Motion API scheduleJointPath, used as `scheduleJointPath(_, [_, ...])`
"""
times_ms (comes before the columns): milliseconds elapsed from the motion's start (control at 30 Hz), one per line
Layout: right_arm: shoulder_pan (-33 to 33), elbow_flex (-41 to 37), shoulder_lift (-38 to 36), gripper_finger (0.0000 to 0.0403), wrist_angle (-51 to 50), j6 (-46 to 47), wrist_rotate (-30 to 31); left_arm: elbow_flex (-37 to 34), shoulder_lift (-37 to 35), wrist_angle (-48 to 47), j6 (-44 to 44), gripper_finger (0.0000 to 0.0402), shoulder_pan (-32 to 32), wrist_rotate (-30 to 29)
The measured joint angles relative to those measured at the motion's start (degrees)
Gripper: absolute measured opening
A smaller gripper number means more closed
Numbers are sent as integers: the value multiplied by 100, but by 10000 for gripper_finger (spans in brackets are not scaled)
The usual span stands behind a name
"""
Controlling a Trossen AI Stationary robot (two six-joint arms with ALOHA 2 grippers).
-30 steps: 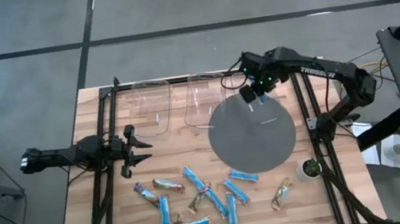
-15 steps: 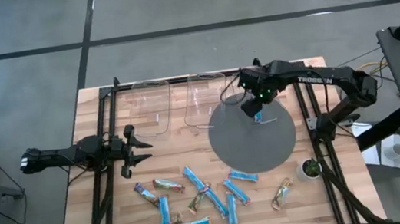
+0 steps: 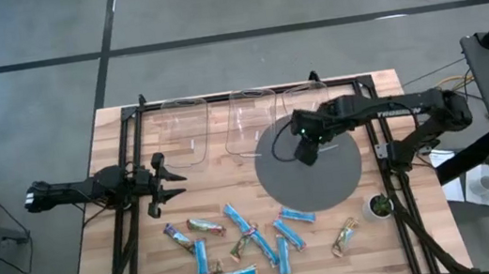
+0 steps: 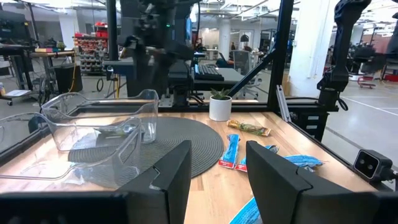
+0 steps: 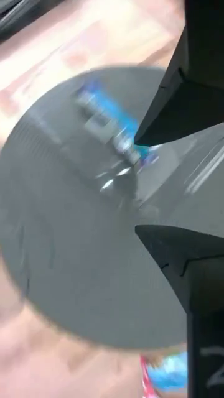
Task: Pick and place Granola Bars by type
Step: Adjust the right transparent bin
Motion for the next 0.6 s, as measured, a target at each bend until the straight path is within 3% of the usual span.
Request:
scheduleJointPath(133, [-5, 21, 242, 168, 346, -540, -114, -2, 0, 0, 0, 135, 1, 0])
scheduleJointPath(433, [-752, 508, 1206, 20, 418, -1640, -358, -1, -1, 0, 2, 135, 0, -1])
scheduleJointPath(600, [-979, 819, 1744, 11, 395, -2359, -566, -2, 0, 0, 0, 135, 1, -2])
